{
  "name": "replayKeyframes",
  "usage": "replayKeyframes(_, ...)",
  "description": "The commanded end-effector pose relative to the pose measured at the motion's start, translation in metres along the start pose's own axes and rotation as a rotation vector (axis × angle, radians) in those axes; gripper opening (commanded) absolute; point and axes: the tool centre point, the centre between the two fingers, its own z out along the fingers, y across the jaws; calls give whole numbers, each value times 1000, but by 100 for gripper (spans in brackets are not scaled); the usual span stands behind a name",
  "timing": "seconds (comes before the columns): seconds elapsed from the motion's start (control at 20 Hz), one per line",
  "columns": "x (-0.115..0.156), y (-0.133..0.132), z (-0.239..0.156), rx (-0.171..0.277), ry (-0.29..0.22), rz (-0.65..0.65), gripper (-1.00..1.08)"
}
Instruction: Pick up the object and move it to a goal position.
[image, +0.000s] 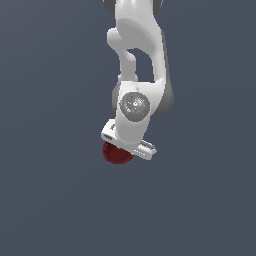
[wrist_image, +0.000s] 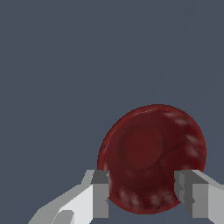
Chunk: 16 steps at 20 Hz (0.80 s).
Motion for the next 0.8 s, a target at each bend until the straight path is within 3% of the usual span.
replayKeyframes(0.0,4,-2,5,-25,-13,62,28)
replayKeyframes(0.75,21,-13,32,-198,-43,418,28)
